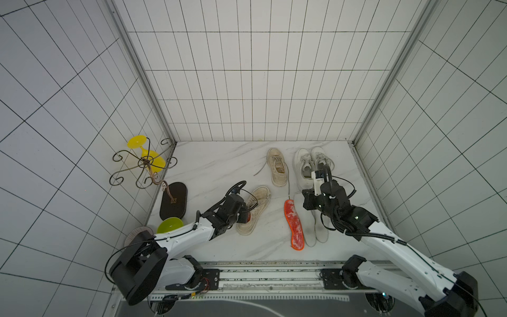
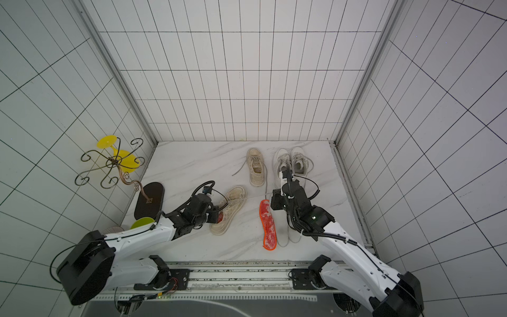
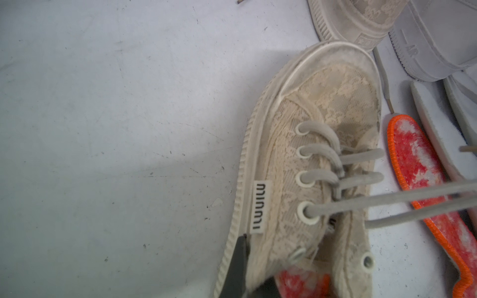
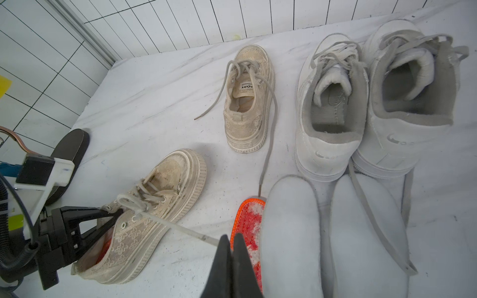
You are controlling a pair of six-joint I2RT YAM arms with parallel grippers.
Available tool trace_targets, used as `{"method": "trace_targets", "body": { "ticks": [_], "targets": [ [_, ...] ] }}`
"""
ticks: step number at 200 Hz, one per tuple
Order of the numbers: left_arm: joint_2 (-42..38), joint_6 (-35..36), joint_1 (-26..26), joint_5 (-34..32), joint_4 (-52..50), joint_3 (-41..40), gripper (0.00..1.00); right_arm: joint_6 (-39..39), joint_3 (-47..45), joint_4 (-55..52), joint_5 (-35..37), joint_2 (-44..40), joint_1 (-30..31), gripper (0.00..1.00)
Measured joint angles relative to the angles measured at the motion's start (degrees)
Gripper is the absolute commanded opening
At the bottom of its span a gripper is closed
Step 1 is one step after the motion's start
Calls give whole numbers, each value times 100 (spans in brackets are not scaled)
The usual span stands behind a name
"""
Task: Remove the insole from the shoe
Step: Untie the shoelace on the shoe.
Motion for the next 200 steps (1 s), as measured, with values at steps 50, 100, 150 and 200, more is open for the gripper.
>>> {"method": "trace_targets", "body": {
  "ticks": [50, 100, 150, 200],
  "targets": [
    [7, -4, 50, -66, -46, -28, 0, -37, 9, -170, 546, -356, -221, 0],
    [7, 22, 63, -35, -22, -37, 0, -90, 9, -199, 540, -398, -291, 0],
    [33, 216, -81, 122, 70, -42, 0, -142, 9, 291, -321, 776, -352, 57],
    [2, 280, -459, 170, 164, -87, 0, -286, 11, 378, -459, 1891, 155, 85]
  ]
}}
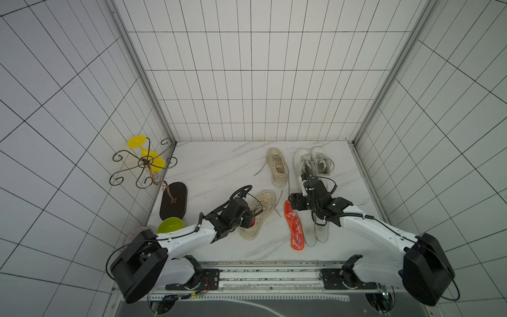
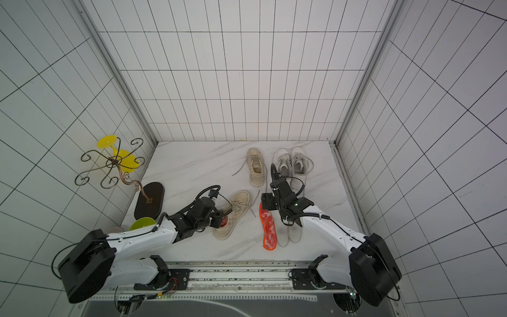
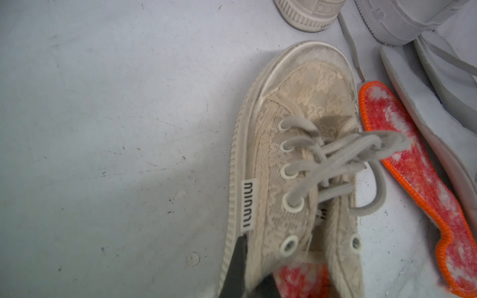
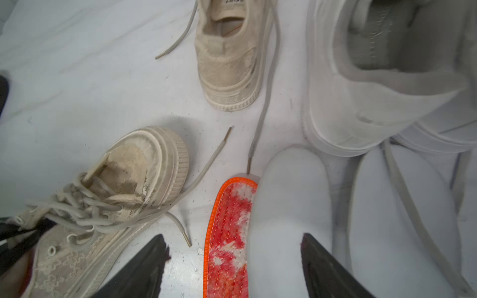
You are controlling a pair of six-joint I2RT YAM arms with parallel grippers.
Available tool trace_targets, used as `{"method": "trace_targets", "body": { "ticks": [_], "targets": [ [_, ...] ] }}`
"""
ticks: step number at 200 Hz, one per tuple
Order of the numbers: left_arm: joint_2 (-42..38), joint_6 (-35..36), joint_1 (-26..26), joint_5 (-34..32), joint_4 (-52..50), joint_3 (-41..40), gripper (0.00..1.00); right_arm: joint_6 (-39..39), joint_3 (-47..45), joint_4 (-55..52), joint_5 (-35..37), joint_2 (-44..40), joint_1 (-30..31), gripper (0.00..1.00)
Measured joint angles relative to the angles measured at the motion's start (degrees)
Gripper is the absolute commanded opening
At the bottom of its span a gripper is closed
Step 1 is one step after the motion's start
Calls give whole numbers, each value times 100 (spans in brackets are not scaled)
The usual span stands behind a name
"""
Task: Remove the insole from the shoe
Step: Untie the shoelace on the shoe.
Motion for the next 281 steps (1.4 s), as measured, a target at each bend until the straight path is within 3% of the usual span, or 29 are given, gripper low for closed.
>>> {"method": "trace_targets", "body": {
  "ticks": [33, 70, 164, 281],
  "targets": [
    [-35, 42, -31, 57, 63, -50, 0, -219, 0, 297, -81, 304, 793, 85],
    [-35, 98, -105, 166, 109, -61, 0, -426, 0, 691, -55, 544, 1272, 83],
    [-35, 184, -195, 374, 247, -107, 0, -654, 385, 1207, 402, 1307, 1414, 74],
    [-188, 280, -291, 612, 348, -184, 0, -669, 385, 1790, 1869, 1740, 1537, 67]
  ]
}}
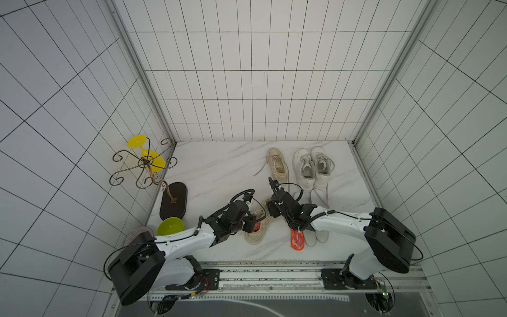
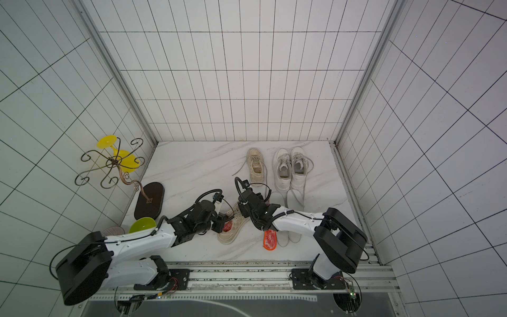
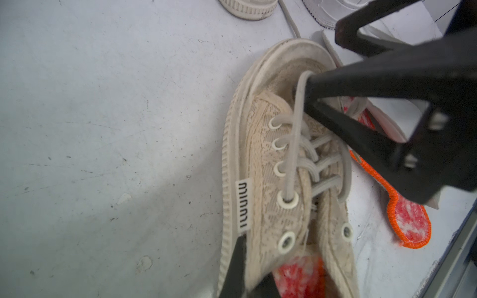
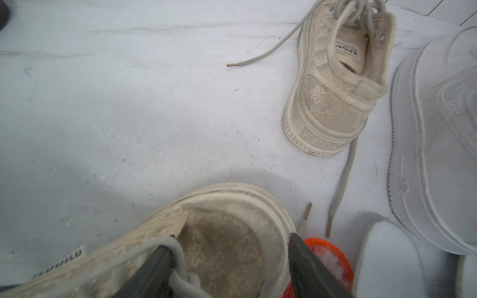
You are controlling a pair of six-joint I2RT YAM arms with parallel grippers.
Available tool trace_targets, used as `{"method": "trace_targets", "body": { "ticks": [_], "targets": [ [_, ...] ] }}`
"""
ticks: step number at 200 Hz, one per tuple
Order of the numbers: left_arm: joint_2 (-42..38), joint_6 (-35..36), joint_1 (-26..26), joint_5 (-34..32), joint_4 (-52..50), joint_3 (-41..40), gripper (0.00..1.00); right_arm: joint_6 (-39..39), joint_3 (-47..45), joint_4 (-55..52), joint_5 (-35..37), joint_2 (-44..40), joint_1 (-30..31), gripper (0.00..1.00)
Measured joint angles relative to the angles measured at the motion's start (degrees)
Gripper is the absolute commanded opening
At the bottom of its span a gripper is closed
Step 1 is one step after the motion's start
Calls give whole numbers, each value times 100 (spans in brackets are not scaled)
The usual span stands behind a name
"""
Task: Remove the insole from the shoe
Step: Untie the shoelace on the shoe.
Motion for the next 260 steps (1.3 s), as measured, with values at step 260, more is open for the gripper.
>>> {"method": "trace_targets", "body": {
  "ticks": [260],
  "targets": [
    [-179, 76, -42, -111, 9, -50, 0, 1126, 472, -1344, 1067, -1088, -2090, 91]
  ]
}}
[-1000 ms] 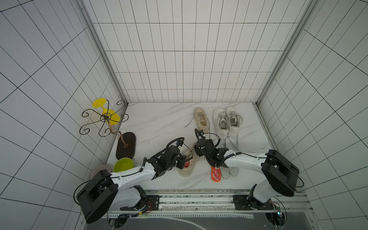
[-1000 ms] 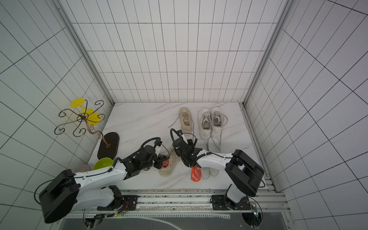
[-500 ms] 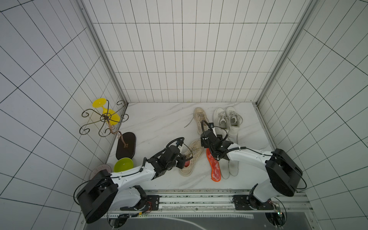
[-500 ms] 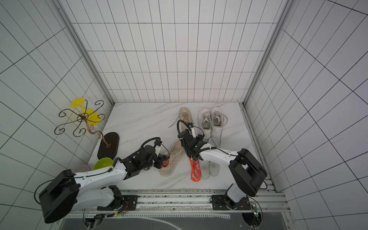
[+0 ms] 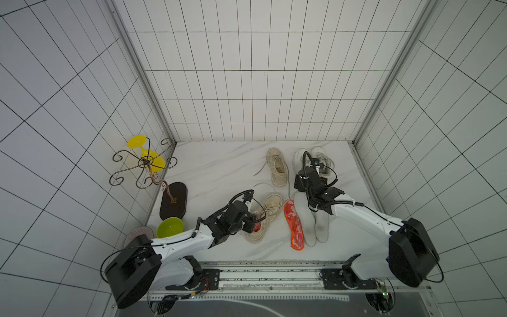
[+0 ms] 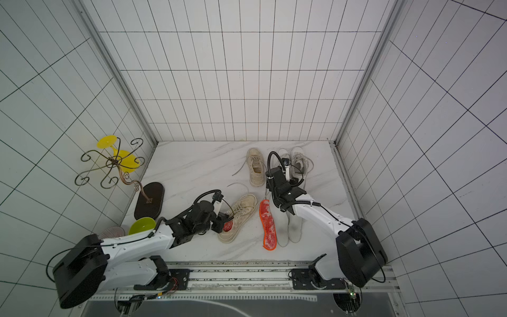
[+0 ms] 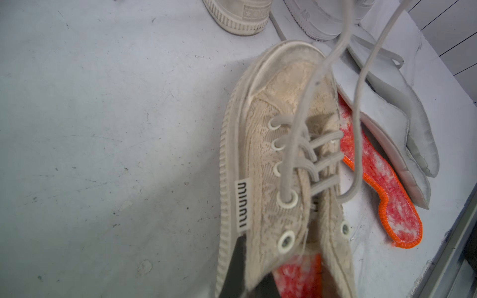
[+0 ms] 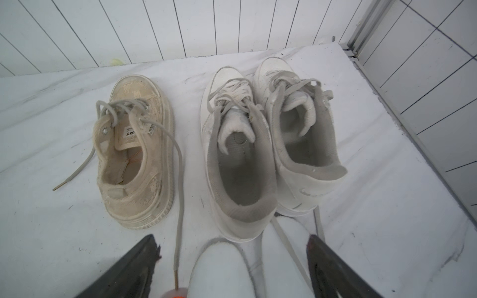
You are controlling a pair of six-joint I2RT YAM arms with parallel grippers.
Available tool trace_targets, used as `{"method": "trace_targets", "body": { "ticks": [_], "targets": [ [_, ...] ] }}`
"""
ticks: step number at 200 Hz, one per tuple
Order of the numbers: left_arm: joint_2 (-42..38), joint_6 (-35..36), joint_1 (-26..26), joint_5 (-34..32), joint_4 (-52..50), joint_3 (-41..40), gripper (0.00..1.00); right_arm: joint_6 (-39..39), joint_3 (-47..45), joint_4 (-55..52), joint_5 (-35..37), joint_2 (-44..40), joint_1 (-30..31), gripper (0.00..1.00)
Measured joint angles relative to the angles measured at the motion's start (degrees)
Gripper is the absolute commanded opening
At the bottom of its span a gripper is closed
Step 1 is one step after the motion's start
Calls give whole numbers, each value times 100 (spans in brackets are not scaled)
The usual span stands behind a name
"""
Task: Remove the insole from the shoe
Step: Untie the shoelace on the shoe.
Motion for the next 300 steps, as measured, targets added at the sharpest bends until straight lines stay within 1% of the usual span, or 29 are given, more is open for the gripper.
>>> {"method": "trace_targets", "body": {
  "ticks": [41, 65, 91, 116, 134, 145, 158, 170, 184, 201, 227, 252, 279, 300],
  "targets": [
    [-264, 13, 0, -105, -61, -96, 0, -48, 0, -208, -411, -243, -479, 91],
    [-313, -28, 0, -348, -81, -96, 0, -68, 0, -291, -826, -426, -448, 91],
    [-341, -197, 9, -804, -238, -96, 0, -81, 0, -356, -1215, -566, 15, 90],
    [-339, -542, 94, -1150, -505, -94, 0, -76, -13, -319, -1563, -678, 763, 89],
    [-262, -876, 155, -1287, -732, -24, 0, -79, -68, -120, -1847, -723, 1189, 88],
    [-151, -1075, 164, -1318, -839, 70, 4, -76, -153, 48, -2000, -730, 1399, 88],
    [22, -1338, 166, -1309, -916, 201, 7, -68, -243, 164, -2155, -691, 1569, 87],
    [177, -1539, 164, -1237, -911, 306, 13, -57, -282, 245, -2284, -581, 1683, 86],
    [313, -1746, 131, -1104, -852, 415, 23, -50, -321, 339, -2396, -442, 1788, 85],
    [402, -1930, 20, -885, -756, 542, 30, -50, -369, 396, -2500, -306, 1867, 84],
    [413, -2190, -146, -540, -522, 592, 34, -55, -389, 452, -2634, -208, 1904, 82],
    [409, -2334, -229, -271, -363, 592, 35, -57, -393, 483, -2719, -144, 1928, 76],
    [317, -2380, -243, -256, -365, 592, 37, -59, -393, 498, -2863, 59, 1950, 72],
    [234, -2365, -146, -293, -382, 592, 39, -61, -393, 498, -2896, 203, 2055, 69]
  ]
}}
